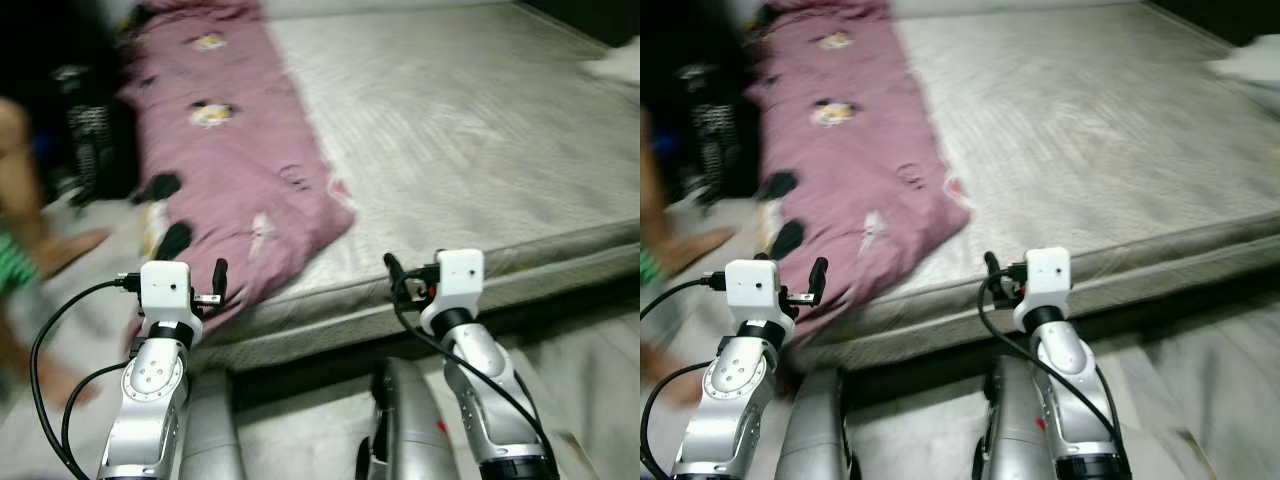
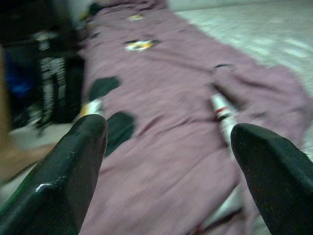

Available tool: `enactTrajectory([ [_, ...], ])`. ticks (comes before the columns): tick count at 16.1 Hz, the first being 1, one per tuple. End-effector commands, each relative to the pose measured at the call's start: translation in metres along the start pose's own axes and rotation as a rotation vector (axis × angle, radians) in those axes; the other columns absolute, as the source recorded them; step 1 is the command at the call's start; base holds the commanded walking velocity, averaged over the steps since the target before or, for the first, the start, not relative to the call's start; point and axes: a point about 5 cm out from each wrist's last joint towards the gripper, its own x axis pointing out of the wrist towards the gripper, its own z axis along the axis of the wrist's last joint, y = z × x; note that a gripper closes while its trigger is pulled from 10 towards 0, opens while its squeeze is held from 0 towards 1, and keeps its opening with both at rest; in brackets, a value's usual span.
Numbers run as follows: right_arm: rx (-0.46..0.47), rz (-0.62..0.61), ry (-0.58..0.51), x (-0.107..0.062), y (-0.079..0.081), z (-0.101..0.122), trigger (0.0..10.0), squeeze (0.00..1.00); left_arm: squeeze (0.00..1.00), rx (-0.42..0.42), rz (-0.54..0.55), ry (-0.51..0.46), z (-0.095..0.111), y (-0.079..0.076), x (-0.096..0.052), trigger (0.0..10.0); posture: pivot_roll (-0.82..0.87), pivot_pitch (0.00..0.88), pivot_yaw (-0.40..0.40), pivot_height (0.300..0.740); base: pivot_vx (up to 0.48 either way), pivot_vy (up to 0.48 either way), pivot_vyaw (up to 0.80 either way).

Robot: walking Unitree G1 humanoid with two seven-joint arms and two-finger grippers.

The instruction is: Clean up the room

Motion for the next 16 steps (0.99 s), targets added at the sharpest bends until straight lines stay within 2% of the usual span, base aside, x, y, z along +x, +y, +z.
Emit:
enactTrajectory([
  [1, -0.006, 0.012, 0.006, 0.001, 0.002, 0.0, 10.0, 0.0, 0.0, 0.008, 0.014, 0.008, 0.0, 0.004, 0.001, 10.0, 0.03, 0.054, -0.017, 0.524, 0.0, 0.0, 0.8],
  [8, -0.012, 0.05, 0.043, 0.004, 0.004, -0.004, 10.0, 0.0, 0.0, 0.008, 0.012, 0.013, -0.001, 0.003, 0.003, 10.0, 0.03, 0.058, -0.015, 0.524, 0.0, 0.0, 0.8],
  [11, -0.056, 0.09, 0.049, 0.014, 0.008, -0.006, 10.0, 0.0, 0.0, 0.006, 0.017, 0.013, 0.0, 0.002, 0.004, 10.0, 0.03, 0.06, -0.016, 0.524, 0.0, 0.0, 0.8],
  [16, -0.052, 0.109, 0.068, 0.038, 0.011, -0.009, 10.0, 0.0, 0.0, 0.007, 0.015, 0.001, 0.006, -0.002, 0.002, 10.0, 0.07, 0.088, -0.024, 0.524, 0.0, 0.0, 0.09],
])
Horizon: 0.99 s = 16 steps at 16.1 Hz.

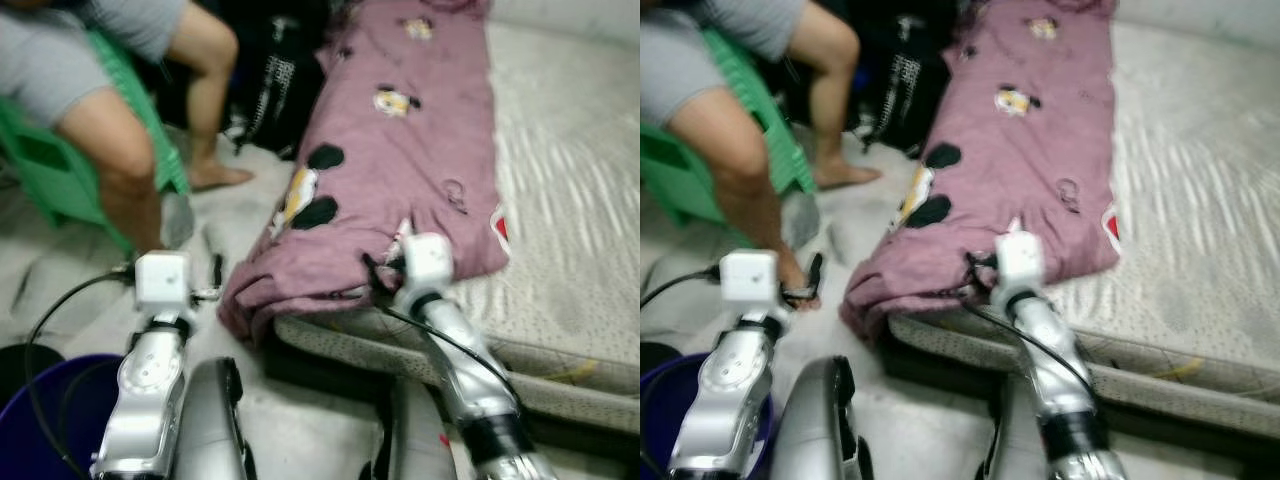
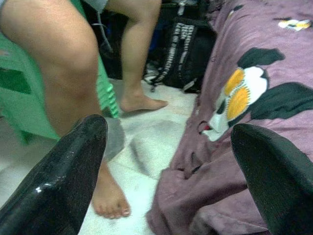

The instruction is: Clean up the room

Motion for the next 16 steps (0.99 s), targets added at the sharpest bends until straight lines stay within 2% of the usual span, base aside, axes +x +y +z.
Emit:
enactTrajectory([
  [1, 0.015, -0.036, 0.023, 0.004, -0.007, -0.005, 10.0, 0.0, 0.0, 0.014, -0.01, -0.015, 0.005, -0.004, -0.002, 10.0, 0.08, 0.096, -0.027, 0.524, 0.0, 0.0, 0.0],
  [5, 0.062, -0.069, 0.058, 0.027, -0.003, -0.001, 10.0, 0.0, 0.0, 0.023, -0.02, -0.014, 0.007, -0.008, -0.01, 10.0, 0.11, 0.129, -0.032, 0.524, 0.0, 0.0, 0.0],
  [9, 0.086, -0.064, 0.198, 0.046, 0.013, -0.01, 10.0, 0.0, 0.0, 0.014, -0.026, 0.009, 0.009, -0.01, -0.018, 10.0, 0.13, 0.172, -0.032, 0.524, 0.0, 0.0, 0.0],
  [11, 0.1, -0.079, 0.25, 0.05, 0.016, -0.013, 10.0, 0.0, 0.0, 0.014, -0.026, 0.013, 0.01, -0.009, -0.019, 10.0, 0.14, 0.186, -0.034, 0.524, 0.0, 0.0, 0.0],
  [13, 0.121, -0.13, 0.286, 0.053, 0.01, -0.014, 10.0, 0.0, 0.0, 0.019, -0.02, 0.017, 0.011, -0.008, -0.017, 10.0, 0.14, 0.189, -0.034, 0.524, 0.0, 0.0, 0.0],
  [16, 0.168, -0.256, 0.293, 0.045, -0.019, -0.02, 10.0, 0.0, 0.0, 0.024, -0.011, 0.018, 0.012, -0.006, -0.014, 10.0, 0.13, 0.183, -0.032, 0.524, 0.0, 0.0, 0.0],
])
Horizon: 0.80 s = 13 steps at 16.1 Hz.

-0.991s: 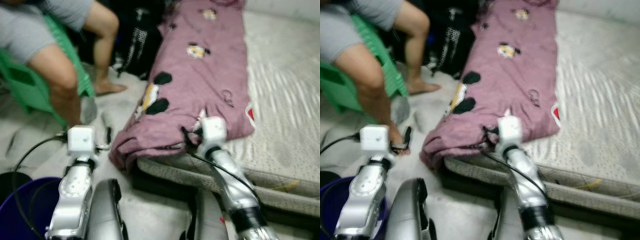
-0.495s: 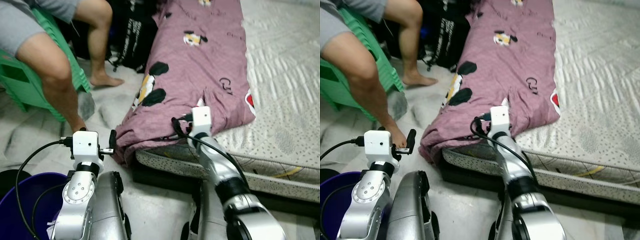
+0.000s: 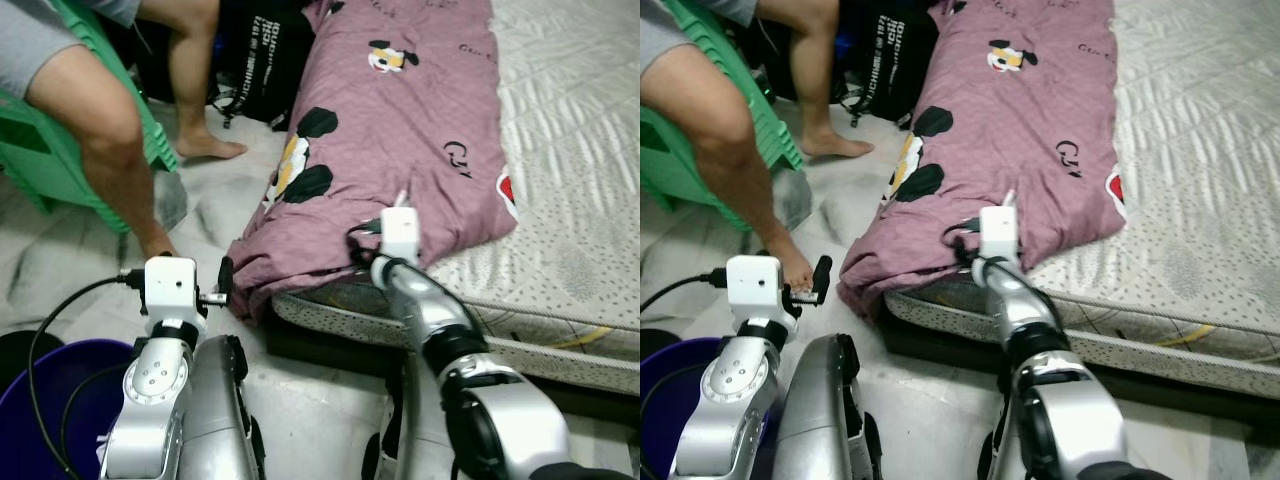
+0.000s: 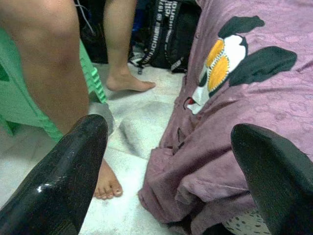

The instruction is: Clean up the room

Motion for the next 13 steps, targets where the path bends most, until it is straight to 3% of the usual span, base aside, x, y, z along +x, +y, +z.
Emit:
enactTrajectory([
  [1, 0.033, -0.087, 0.055, -0.004, -0.024, -0.017, 10.0, 0.0, 0.0, 0.008, 0.012, 0.015, -0.002, 0.003, -0.001, 10.0, 0.12, 0.178, -0.03, 0.524, 0.0, 0.0, 0.0],
  [4, 0.065, -0.178, 0.08, -0.019, -0.06, -0.036, 10.0, 0.0, 0.0, 0.004, 0.014, 0.013, -0.002, 0.004, 0.003, 10.0, 0.1, 0.157, -0.021, 0.524, 0.0, 0.0, 0.0],
  [6, 0.073, -0.2, 0.081, -0.037, -0.073, -0.044, 10.0, 0.0, 0.0, 0.002, 0.008, 0.006, -0.001, 0.003, 0.005, 10.0, 0.09, 0.144, -0.016, 0.524, 0.0, 0.0, 0.0],
  [10, 0.077, -0.184, 0.121, -0.092, -0.079, -0.063, 10.0, 0.0, 0.0, -0.004, -0.009, -0.004, -0.001, 0.001, 0.011, 10.0, 0.06, 0.114, -0.003, 0.524, 0.0, 0.0, 0.0],
  [13, 0.043, -0.209, 0.131, -0.119, -0.091, -0.064, 10.0, 0.0, 0.0, -0.011, -0.029, -0.02, 0.001, -0.004, 0.017, 10.0, 0.04, 0.094, 0.008, 0.524, 0.0, 0.0, 0.0],
])
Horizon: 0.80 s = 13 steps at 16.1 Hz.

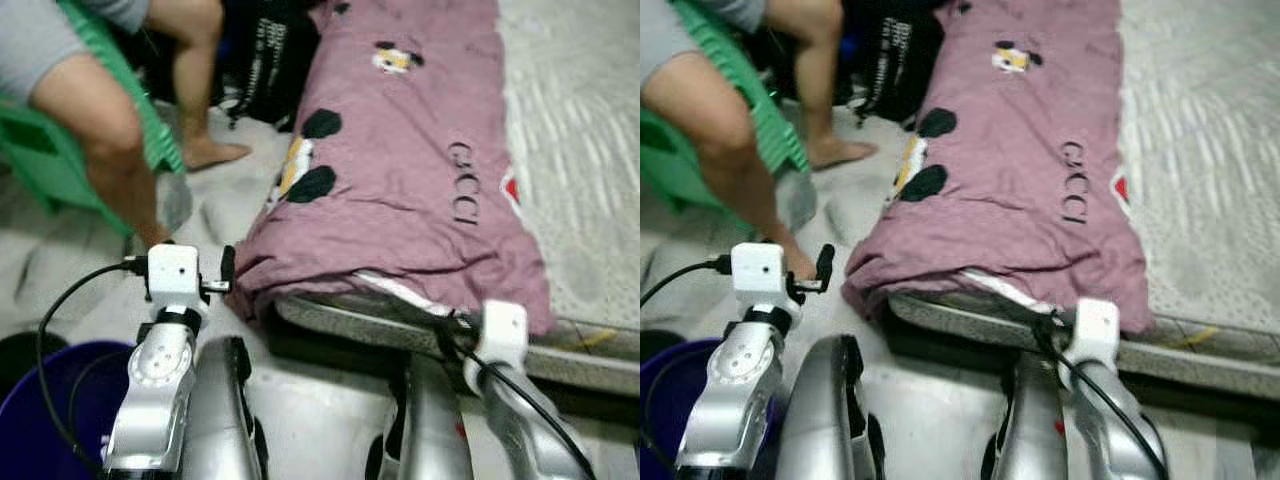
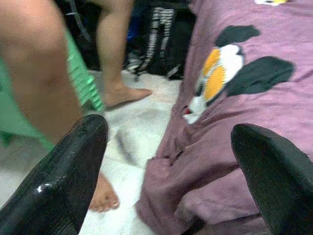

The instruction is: Clean up the room

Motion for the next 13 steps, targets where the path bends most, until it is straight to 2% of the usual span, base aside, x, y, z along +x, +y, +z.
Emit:
enactTrajectory([
  [1, -0.025, -0.048, -0.053, -0.002, -0.011, 0.016, 10.0, 0.0, 0.0, -0.001, -0.014, -0.006, 0.0, -0.002, 0.004, 10.0, 0.03, 0.083, 0.014, 0.524, 0.0, 0.0, 0.0],
  [3, -0.036, -0.139, -0.142, 0.002, -0.024, 0.036, 10.0, 0.0, 0.0, 0.001, -0.018, -0.014, 0.002, -0.003, 0.008, 10.0, 0.03, 0.075, 0.02, 0.524, 0.0, 0.0, 0.0],
  [5, -0.052, -0.241, -0.271, 0.004, -0.031, 0.071, 10.0, 0.0, 0.0, 0.003, -0.019, -0.021, 0.003, -0.002, 0.012, 10.0, 0.03, 0.069, 0.024, 0.524, 0.0, 0.0, 0.0],
  [7, -0.039, -0.245, -0.356, 0.003, -0.028, 0.093, 10.0, 0.0, 0.0, 0.002, -0.018, -0.024, 0.003, -0.002, 0.013, 10.0, 0.03, 0.063, 0.022, 0.524, 0.0, 0.0, 0.0],
  [9, -0.008, -0.207, -0.359, 0.003, -0.022, 0.095, 10.0, 0.0, 0.0, 0.0, -0.017, -0.028, 0.003, -0.002, 0.014, 10.0, 0.03, 0.061, 0.019, 0.524, 0.0, 0.0, 0.0],
  [11, 0.006, -0.171, -0.307, 0.005, -0.016, 0.083, 10.0, 0.0, 0.0, -0.004, -0.014, -0.031, 0.003, -0.003, 0.015, 10.0, 0.03, 0.06, 0.015, 0.524, 0.0, 0.0, 0.0],
  [13, -0.02, -0.179, -0.279, 0.006, -0.016, 0.076, 10.0, 0.0, 0.0, -0.007, -0.014, -0.03, 0.002, -0.003, 0.015, 10.0, 0.03, 0.059, 0.013, 0.524, 0.0, 0.0, 0.0],
])
